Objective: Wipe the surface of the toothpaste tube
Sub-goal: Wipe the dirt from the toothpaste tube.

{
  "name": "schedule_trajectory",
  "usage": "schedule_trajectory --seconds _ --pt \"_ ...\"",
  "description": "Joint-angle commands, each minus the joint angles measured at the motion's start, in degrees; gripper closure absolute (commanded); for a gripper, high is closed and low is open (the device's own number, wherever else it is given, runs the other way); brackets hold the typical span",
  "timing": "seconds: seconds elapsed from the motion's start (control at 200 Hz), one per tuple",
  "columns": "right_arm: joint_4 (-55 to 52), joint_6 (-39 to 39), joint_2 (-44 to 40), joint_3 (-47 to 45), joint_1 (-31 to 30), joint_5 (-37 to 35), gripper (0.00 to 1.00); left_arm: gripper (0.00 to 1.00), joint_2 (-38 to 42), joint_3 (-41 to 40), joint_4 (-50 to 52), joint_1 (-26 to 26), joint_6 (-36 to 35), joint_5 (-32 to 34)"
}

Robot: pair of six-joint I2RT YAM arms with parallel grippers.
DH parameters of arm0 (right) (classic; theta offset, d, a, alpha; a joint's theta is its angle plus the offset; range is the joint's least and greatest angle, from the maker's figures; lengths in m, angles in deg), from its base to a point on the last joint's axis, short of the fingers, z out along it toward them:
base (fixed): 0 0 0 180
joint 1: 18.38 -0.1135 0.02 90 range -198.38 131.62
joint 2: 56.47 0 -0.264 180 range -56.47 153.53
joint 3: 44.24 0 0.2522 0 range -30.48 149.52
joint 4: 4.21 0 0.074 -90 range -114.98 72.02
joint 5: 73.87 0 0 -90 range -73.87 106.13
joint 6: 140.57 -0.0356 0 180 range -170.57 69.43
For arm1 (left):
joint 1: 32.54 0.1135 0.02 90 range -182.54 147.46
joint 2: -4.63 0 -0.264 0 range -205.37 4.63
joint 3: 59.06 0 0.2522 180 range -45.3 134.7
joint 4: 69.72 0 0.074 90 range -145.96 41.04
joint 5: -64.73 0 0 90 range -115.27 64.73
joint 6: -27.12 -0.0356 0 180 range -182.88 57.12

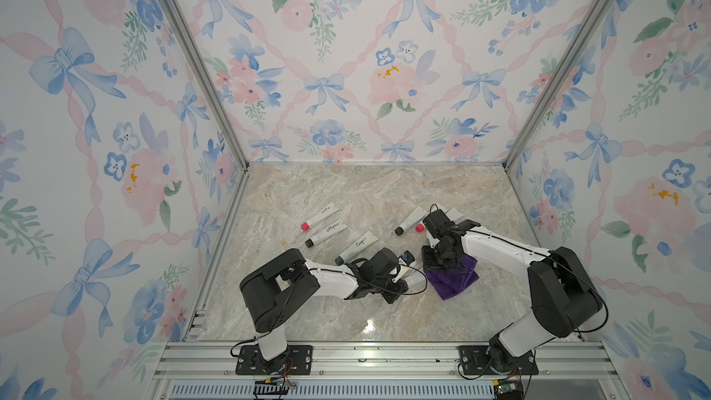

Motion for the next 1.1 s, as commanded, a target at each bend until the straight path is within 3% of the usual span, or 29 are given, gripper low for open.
schedule_trajectory --seconds 0.0,0.18,0.31,0.505,0.74,0.9,1.095 --pt "-2.2 0.9 2.6 -1.4 3.3 -2.2 0.80 0.76 -1.9 -0.7 2.6 0.6 -0.5 1.2" --pt "-3.4 2.4 4.9 0.0 7.7 -9.2 0.80 0.76 -1.7 -0.9 2.5 0.6 -0.5 1.3" --pt "-3.0 3.1 6.0 0.4 8.8 -9.4 0.80 0.76 -1.7 -0.9 2.5 0.6 -0.5 1.3" --pt "-3.7 2.8 5.1 1.1 4.2 -6.6 0.80 0.76 -1.7 -0.8 2.6 0.6 -0.5 1.2" --pt "-3.2 0.5 0.9 1.1 -3.5 3.8 0.80 0.76 -1.7 -0.9 2.6 0.6 -0.5 1.2" --pt "-2.0 -0.4 -0.3 0.2 -4.1 7.4 0.80 0.76 -1.6 -0.9 2.5 0.6 -0.4 1.4" --pt "-4.4 2.0 2.1 0.7 0.4 -0.9 0.80 0.76 -1.7 -0.9 2.5 0.6 -0.4 1.3"
